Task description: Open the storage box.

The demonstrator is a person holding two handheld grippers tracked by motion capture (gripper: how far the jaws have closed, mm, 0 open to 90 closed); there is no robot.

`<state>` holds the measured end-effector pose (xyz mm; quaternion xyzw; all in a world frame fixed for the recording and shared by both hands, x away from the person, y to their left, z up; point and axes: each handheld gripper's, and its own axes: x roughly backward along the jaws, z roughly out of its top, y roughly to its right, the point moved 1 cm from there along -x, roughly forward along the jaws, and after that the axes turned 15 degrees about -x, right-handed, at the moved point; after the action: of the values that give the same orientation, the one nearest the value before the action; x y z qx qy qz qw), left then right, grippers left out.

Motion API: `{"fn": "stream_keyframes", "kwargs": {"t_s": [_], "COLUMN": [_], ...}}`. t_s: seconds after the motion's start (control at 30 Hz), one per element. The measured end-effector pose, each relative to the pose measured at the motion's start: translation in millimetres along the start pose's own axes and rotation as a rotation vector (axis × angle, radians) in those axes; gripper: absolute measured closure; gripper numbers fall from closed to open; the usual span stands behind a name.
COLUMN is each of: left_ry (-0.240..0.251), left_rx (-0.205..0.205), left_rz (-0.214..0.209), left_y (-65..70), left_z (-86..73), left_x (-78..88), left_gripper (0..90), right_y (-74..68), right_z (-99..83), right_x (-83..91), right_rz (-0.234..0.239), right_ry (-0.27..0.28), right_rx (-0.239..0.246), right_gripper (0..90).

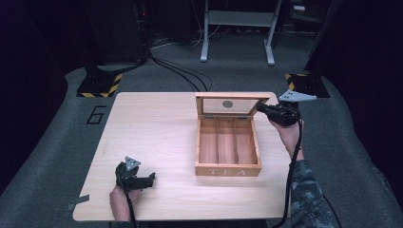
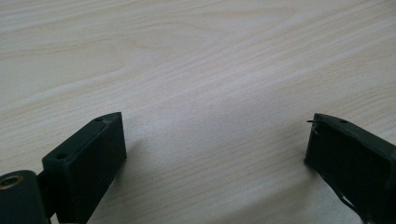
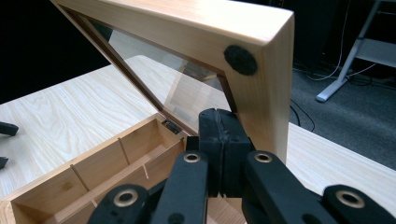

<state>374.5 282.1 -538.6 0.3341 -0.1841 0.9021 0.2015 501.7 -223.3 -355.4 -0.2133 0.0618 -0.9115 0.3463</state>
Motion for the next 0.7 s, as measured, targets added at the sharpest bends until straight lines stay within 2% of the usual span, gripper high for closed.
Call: {"fn": "stream_keyframes", "kwargs": {"t_s": [0.7], "left_ry": [-0.004], "left_rx": [-0.006], "left_rz": [-0.003], "left_y": [-0.3], "left_z": [-0.1], "left_x": [0.4], "left_gripper": [4.8], "right_y": [-2.7], "right_z": [2.6], "right_x": [-1.4], "right_rz": [0.005], "right_ry": [-0.019], "right_rx": [0.003], "right_gripper": [89.6]}}
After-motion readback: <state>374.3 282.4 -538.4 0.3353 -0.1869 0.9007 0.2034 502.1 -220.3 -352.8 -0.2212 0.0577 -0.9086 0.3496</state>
